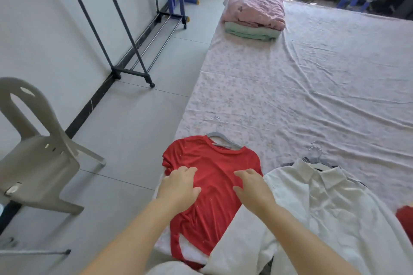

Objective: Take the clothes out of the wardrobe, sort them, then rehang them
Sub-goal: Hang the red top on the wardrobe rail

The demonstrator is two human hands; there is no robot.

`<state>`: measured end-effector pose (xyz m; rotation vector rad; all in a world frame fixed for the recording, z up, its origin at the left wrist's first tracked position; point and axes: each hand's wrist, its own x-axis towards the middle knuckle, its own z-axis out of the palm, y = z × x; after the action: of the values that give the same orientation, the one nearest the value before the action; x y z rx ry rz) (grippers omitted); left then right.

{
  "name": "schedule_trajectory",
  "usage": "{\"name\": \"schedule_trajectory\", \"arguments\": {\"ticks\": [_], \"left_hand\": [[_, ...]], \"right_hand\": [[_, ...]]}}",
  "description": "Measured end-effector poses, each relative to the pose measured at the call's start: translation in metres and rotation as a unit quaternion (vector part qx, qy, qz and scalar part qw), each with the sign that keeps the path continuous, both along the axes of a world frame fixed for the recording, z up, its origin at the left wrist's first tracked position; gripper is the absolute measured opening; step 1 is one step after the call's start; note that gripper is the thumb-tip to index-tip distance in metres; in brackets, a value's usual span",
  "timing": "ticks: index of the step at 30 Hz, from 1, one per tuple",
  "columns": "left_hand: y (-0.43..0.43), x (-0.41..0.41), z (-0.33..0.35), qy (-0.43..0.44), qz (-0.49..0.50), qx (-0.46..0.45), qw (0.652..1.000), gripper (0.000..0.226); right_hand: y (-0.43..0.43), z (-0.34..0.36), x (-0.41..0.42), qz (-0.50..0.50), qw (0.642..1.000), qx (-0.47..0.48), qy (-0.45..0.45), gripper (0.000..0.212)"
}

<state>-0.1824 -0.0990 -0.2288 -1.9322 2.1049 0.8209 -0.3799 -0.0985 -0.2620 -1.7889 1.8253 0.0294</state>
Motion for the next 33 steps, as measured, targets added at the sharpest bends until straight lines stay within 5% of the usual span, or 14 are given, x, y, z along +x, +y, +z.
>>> {"name": "schedule_trajectory", "arguments": {"ticks": [10, 21, 33], "left_hand": [[-0.098, -0.001, -0.111, -0.003, 0.047, 0.058, 0.997, 0.058], [-0.148, 0.003, -0.213, 0.033, 0.074, 0.055, 0.995, 0.057], [-0.137, 0.014, -0.203, 0.069, 0.078, 0.026, 0.994, 0.055]], "right_hand": [[-0.133, -0.136, -0.008, 0.025, 0.997, 0.075, 0.020, 0.045], [-0.233, -0.254, 0.007, -0.043, 0.999, 0.004, 0.015, 0.037], [-0.211, -0.225, 0.005, -0.090, 0.990, -0.083, -0.072, 0.032]]}}
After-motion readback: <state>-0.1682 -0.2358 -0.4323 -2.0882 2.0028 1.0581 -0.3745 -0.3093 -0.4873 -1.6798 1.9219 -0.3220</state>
